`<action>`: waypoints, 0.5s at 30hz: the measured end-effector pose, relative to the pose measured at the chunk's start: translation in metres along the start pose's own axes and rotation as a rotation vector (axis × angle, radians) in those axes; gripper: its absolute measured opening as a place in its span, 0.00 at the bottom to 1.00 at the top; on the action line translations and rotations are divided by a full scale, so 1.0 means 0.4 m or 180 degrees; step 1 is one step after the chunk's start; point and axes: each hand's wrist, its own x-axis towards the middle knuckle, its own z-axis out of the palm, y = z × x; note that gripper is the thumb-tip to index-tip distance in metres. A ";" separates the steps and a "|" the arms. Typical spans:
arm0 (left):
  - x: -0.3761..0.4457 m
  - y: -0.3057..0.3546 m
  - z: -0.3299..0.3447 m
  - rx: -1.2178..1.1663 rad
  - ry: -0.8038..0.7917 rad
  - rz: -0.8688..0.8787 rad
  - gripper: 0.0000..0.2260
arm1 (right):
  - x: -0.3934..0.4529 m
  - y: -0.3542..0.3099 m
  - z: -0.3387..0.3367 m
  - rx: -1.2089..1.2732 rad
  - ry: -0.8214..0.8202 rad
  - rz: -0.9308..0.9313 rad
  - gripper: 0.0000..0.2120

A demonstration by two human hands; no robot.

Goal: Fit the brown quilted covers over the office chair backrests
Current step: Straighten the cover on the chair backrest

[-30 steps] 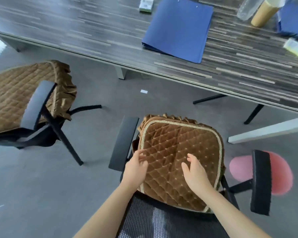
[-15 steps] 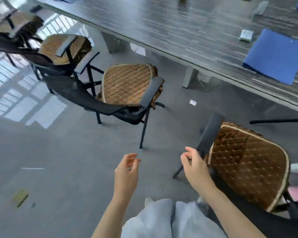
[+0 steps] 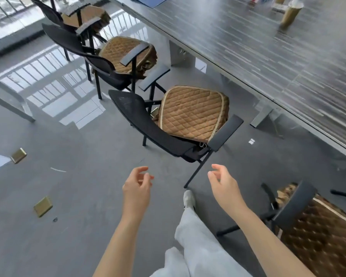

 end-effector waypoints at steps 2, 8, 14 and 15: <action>0.076 0.052 0.012 0.0015 0.0046 0.0098 0.09 | 0.077 -0.043 -0.004 0.0025 -0.0019 -0.0015 0.18; 0.342 0.201 0.087 0.0184 -0.0006 0.0164 0.08 | 0.354 -0.189 -0.034 -0.0025 -0.0214 -0.0029 0.19; 0.529 0.277 0.171 0.0527 -0.0370 0.0073 0.08 | 0.545 -0.256 -0.052 -0.0186 -0.0263 0.0191 0.18; 0.578 0.284 0.192 0.0564 -0.0487 0.0004 0.08 | 0.587 -0.261 -0.051 -0.0157 -0.0244 0.0280 0.18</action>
